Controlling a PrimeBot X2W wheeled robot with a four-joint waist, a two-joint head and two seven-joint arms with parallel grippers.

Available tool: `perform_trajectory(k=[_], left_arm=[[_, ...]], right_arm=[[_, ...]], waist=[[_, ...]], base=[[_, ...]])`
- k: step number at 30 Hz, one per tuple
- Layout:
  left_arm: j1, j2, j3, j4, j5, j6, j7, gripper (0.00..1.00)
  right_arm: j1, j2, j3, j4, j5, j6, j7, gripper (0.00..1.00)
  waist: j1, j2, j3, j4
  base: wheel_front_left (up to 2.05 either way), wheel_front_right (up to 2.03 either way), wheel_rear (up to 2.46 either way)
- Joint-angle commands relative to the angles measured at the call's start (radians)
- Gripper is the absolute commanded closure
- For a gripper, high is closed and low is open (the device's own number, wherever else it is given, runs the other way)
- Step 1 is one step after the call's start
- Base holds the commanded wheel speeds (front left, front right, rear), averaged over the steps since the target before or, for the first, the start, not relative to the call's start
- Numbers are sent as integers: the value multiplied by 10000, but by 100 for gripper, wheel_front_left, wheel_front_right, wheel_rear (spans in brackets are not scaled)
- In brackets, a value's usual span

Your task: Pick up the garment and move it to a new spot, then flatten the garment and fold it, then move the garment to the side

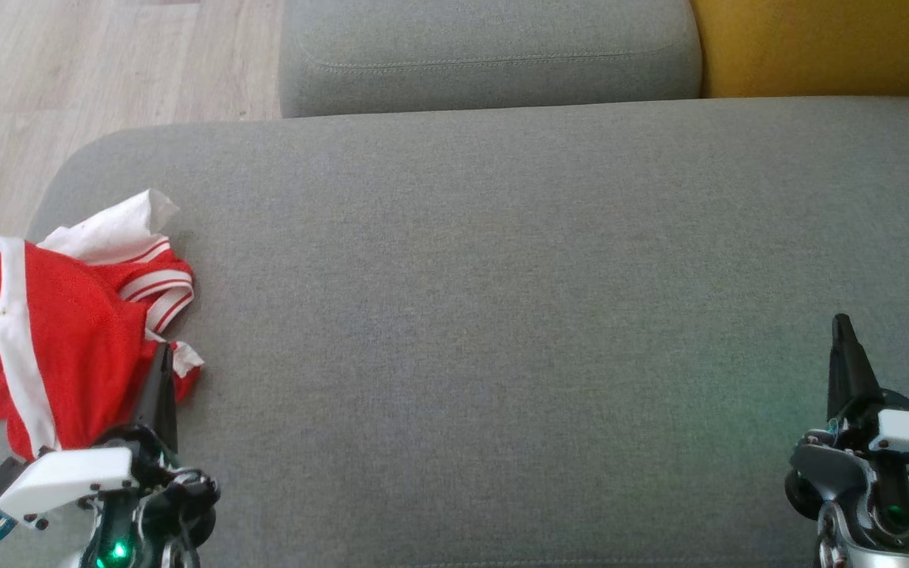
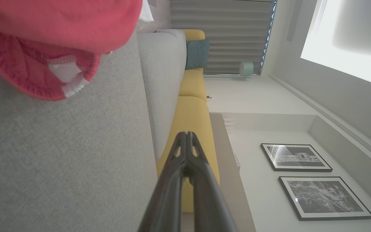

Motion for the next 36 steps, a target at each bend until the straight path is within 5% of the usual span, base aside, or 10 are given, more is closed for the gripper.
perform_trajectory(k=[1, 36], left_arm=[[-504, 202, 346, -377, -44, -73, 73, 100], [-504, 202, 346, -377, -44, -73, 73, 100]], right_arm=[[-177, -50, 214, -382, 74, -7, 54, 100], [-177, -50, 214, -382, 74, -7, 54, 100]], waist=[[0, 0, 0, 0], [0, 0, 0, 0]], base=[[0, 0, 0], [0, 0, 0]])
